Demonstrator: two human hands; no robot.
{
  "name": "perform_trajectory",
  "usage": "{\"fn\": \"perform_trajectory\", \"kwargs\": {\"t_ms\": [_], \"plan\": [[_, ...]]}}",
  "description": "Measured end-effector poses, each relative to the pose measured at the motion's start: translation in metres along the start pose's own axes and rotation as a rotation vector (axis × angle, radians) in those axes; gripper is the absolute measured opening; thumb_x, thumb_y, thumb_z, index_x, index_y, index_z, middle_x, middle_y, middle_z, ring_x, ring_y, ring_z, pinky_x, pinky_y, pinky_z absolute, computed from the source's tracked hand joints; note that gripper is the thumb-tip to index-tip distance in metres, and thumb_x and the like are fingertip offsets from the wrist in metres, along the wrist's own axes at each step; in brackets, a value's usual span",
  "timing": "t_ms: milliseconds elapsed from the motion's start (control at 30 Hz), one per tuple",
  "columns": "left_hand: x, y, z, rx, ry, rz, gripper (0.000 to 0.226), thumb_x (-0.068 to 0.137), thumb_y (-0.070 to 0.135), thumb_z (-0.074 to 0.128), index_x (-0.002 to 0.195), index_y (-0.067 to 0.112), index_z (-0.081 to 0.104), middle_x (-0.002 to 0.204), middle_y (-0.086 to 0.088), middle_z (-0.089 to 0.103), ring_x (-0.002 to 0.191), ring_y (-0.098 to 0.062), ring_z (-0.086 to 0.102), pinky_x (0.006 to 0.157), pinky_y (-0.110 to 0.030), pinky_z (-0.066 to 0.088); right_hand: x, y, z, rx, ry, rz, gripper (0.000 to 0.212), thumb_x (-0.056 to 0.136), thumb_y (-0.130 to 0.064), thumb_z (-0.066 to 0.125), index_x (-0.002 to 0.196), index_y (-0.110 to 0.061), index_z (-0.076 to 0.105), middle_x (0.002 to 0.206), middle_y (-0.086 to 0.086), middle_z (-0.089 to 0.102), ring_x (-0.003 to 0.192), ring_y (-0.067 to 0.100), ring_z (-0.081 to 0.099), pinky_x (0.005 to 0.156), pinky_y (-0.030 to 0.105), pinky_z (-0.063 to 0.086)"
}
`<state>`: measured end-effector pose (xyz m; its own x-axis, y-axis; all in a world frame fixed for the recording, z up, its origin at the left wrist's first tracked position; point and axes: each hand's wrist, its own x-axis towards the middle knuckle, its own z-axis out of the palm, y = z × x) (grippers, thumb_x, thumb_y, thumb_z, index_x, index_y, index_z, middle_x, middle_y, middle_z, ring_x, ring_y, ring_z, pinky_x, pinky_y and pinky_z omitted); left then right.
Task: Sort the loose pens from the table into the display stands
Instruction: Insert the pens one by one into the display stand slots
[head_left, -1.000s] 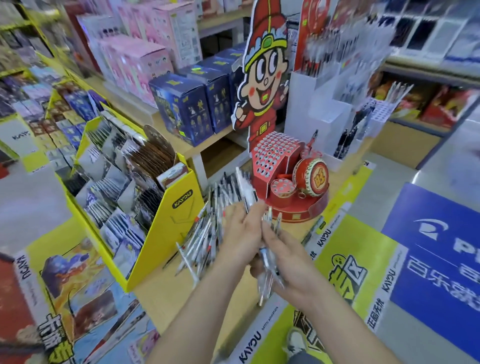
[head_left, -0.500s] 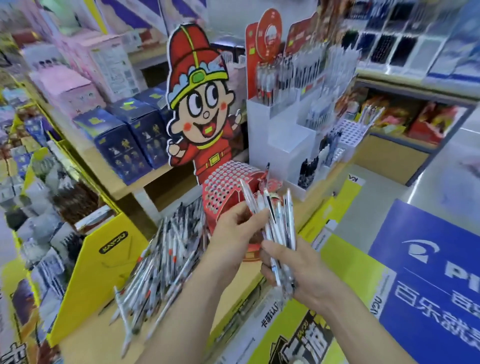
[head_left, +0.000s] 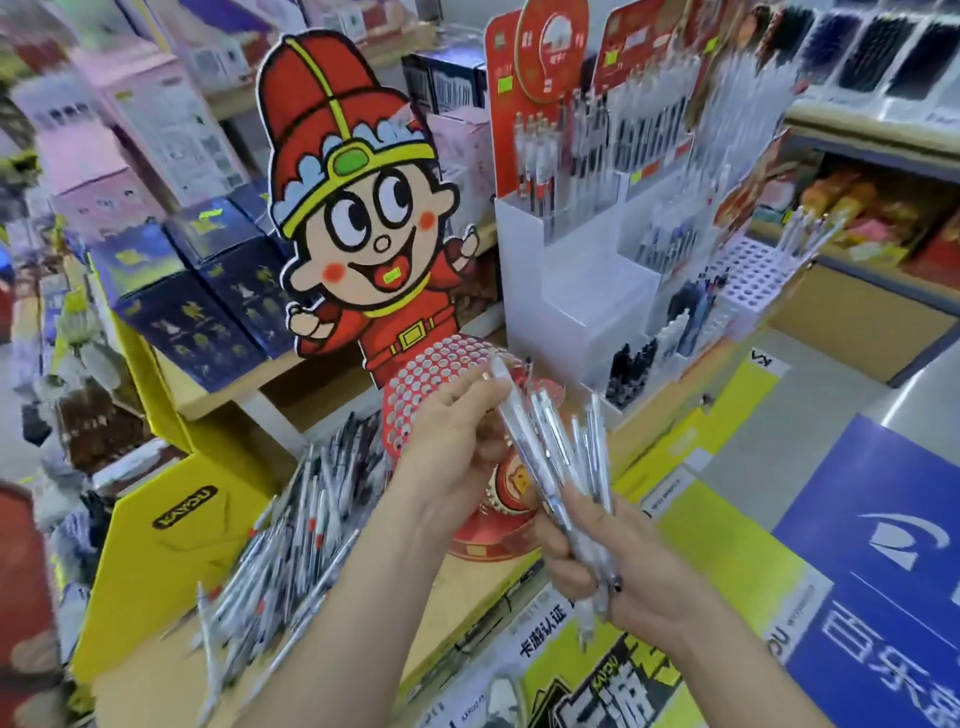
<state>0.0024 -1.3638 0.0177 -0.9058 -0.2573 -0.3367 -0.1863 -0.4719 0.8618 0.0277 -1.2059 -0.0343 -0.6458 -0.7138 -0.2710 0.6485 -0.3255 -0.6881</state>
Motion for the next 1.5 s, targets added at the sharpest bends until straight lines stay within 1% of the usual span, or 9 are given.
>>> {"fn": "perform_trajectory", "kwargs": {"t_ms": [267,400,600,767,867,1000,1200,1367,1500], "plan": [[0.044,0.050,-0.041,-0.214,0.129,0.237,0.014,0.088,0.002,0.061,0.078,0.011,0.064,0.078,-0.006,0.063,0.066,-0.011,0.061,0.064,-0.020,0.055,0.039,-0.004,-0.011,0.033,0.169,0.019,0.056,0.057,-0.030,0.094,0.090,-0.009,0.054,0.069,0.006,0.048,0.046,0.010,0.036,0.040,0.018,0.032],[0.035,0.042,-0.044,-0.065,0.099,0.252,0.020,0.080,-0.007,0.063,0.072,0.011,0.066,0.078,-0.010,0.066,0.069,-0.018,0.065,0.067,-0.024,0.057,0.077,-0.028,0.020,0.152,0.331,-0.131,0.017,0.078,-0.024,0.073,0.090,-0.011,0.075,0.098,0.009,0.069,0.052,0.009,0.046,0.042,0.017,0.035],[0.029,0.015,-0.036,0.238,0.113,0.293,0.024,0.078,-0.012,0.068,0.070,0.011,0.068,0.068,0.000,0.068,0.070,-0.018,0.063,0.075,-0.040,0.053,0.114,-0.054,0.055,0.137,0.342,-0.273,0.011,0.077,-0.017,0.067,0.082,-0.011,0.074,0.076,0.006,0.066,0.053,0.010,0.046,0.049,0.022,0.039],[0.028,0.029,-0.038,0.305,0.019,0.309,0.010,0.084,-0.003,0.067,0.090,0.005,0.069,0.075,-0.001,0.072,0.072,-0.010,0.067,0.070,-0.024,0.053,0.117,-0.067,0.047,-0.085,0.296,-0.199,0.028,0.070,-0.022,0.073,0.086,0.001,0.068,0.056,0.003,0.053,0.041,0.006,0.045,0.042,0.019,0.040],[0.035,0.041,-0.038,0.402,-0.026,0.320,0.016,0.088,0.012,0.065,0.102,0.018,0.071,0.091,0.002,0.074,0.089,-0.011,0.068,0.080,-0.026,0.054,0.118,-0.083,0.043,-0.175,0.255,-0.194,0.018,0.068,-0.030,0.081,0.072,-0.013,0.075,0.069,0.012,0.054,0.040,0.006,0.042,0.042,0.020,0.038],[0.047,0.056,-0.022,0.275,-0.197,0.198,0.025,0.088,0.024,0.059,0.109,0.019,0.071,0.084,0.007,0.071,0.071,-0.005,0.059,0.065,-0.024,0.045,0.114,-0.105,0.027,-0.234,0.095,-0.230,0.058,0.051,-0.044,0.093,0.087,-0.005,0.071,0.065,0.003,0.067,0.039,0.005,0.044,0.041,0.017,0.039],[0.085,0.052,0.029,0.182,-0.311,0.154,0.031,0.084,0.025,0.069,0.099,-0.002,0.070,0.076,-0.019,0.060,0.061,-0.023,0.050,0.064,-0.036,0.039,0.101,-0.135,-0.011,-0.166,-0.077,-0.170,0.040,0.055,-0.035,0.094,0.081,-0.011,0.075,0.066,0.010,0.067,0.037,0.005,0.044,0.039,0.016,0.041],[0.117,0.024,0.095,0.117,-0.273,0.131,0.029,0.064,0.030,0.081,0.078,0.007,0.068,0.077,-0.024,0.056,0.066,-0.033,0.044,0.064,-0.044,0.035,0.087,-0.179,-0.069,-0.164,-0.054,-0.125,0.033,0.059,-0.029,0.092,0.080,-0.013,0.073,0.063,0.010,0.059,0.036,0.006,0.045,0.037,0.016,0.038],[0.143,-0.001,0.173,0.273,-0.128,0.248,0.015,0.075,0.010,0.077,0.086,0.007,0.067,0.068,-0.016,0.068,0.050,-0.016,0.054,0.050,-0.024,0.043,0.067,-0.223,-0.138,-0.288,0.046,-0.135,0.016,0.079,-0.022,0.069,0.085,-0.008,0.072,0.070,0.017,0.066,0.039,0.010,0.046,0.038,0.017,0.035]]}}
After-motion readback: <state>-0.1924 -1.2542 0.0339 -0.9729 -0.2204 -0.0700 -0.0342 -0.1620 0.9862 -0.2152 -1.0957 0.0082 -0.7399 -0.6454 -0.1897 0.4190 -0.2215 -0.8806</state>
